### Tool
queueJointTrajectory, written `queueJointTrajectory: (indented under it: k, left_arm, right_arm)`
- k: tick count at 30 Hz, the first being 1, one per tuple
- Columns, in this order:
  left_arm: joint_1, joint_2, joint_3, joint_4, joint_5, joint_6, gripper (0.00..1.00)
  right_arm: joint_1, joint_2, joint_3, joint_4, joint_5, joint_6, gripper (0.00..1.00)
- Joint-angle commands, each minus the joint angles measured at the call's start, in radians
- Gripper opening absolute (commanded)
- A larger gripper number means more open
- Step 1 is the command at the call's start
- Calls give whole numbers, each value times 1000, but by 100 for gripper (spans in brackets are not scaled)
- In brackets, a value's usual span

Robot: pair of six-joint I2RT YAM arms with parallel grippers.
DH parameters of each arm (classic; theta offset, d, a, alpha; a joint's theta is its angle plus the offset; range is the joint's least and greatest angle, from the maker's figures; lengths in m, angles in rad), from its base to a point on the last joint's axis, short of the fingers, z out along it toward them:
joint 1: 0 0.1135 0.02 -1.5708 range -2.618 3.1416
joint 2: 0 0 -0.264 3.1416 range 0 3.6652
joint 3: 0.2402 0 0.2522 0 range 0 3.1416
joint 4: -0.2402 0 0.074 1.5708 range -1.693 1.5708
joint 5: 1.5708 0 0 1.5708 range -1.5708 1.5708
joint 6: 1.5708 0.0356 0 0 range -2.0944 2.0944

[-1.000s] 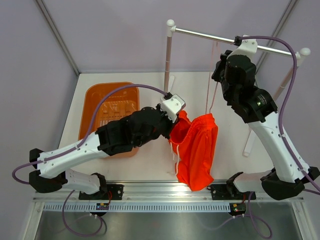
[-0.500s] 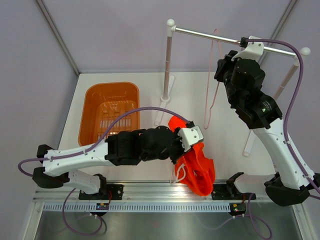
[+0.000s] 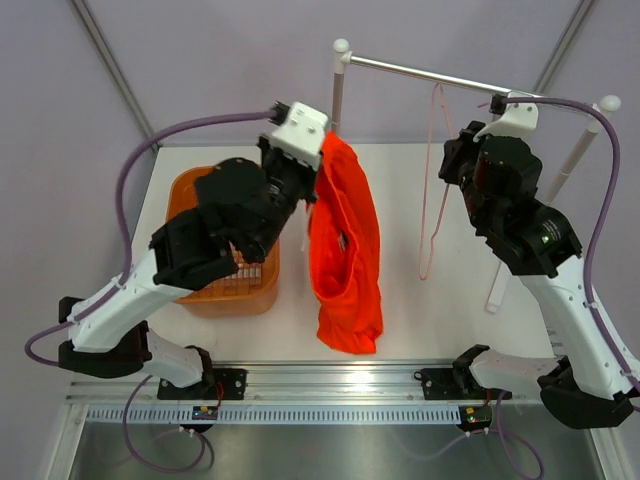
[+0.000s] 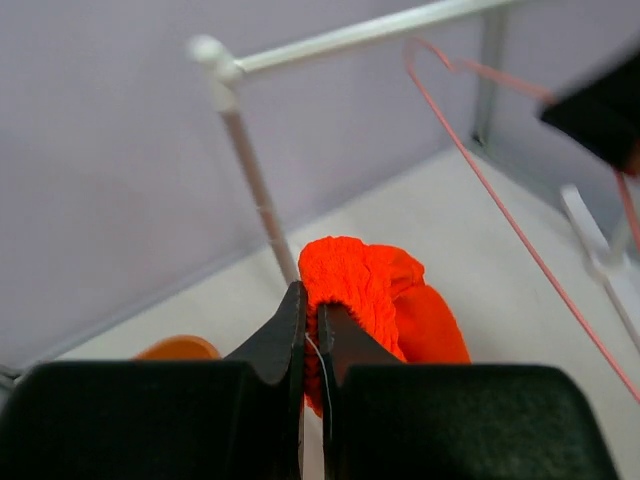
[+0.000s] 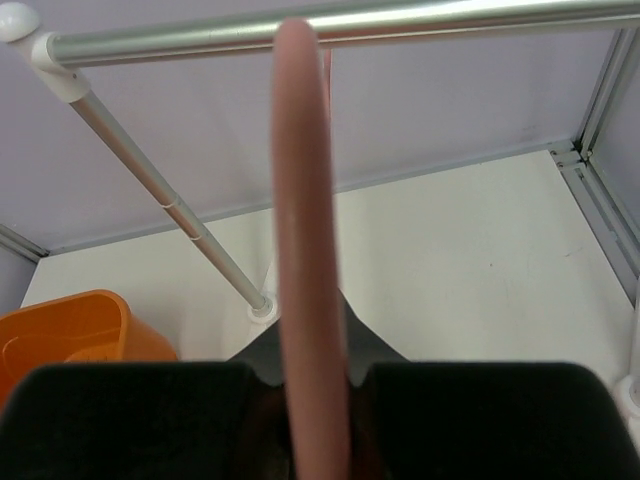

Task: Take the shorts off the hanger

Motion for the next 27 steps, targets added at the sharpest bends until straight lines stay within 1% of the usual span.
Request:
queueJointTrajectory:
  k: [1,2,3,4,6,8,9,11,12,17,18,21,23,27]
  left_arm:
    - [26,-24,107,463,-226,369,0]
    - [26,-33,89,562,-234,452,0]
    - [35,-55,49,791,-230,611,0]
    - [46,-61,44,885,-224,675,0]
    - [82,-66,68,988,-187,729,0]
    - [163,-67,125,976,-141,706,0]
    - [214,-70,133,967,-130,689,0]
    - [263,-76,125,970,-118,675,0]
    - [306,-81,118,964,-115,648,0]
    - [401,-105,76,956,-98,579,0]
    - [435,-106,73,961,-95,566,0]
    - [480,-109,67,961,-93,559,0]
    - [490,-128,44,965,-92,553,0]
    - [520,-173,-74,947,-81,484,0]
  right_arm:
    - [-2,-41,-18,-21,-10,27,0]
    - [-2,-48,-30,-23,-13,25,0]
    - [-2,-50,-35,-26,-16,25,0]
    - [-2,-53,-40,-27,-20,25,0]
    - [-2,-52,-44,-35,-24,21,0]
    - [-2,-47,-41,-41,-32,18,0]
    - [-2,-44,-40,-44,-36,18,0]
    - [-2,-44,-38,-43,-38,15,0]
    - [-2,-44,-40,-37,-40,12,0]
    - [-2,-24,-21,-46,-56,12,0]
    - [-4,-21,-20,-50,-59,10,0]
    - [-4,-19,-26,-52,-64,10,0]
    - [-2,-18,-32,-49,-66,12,0]
    - [-2,-13,-38,-53,-72,16,0]
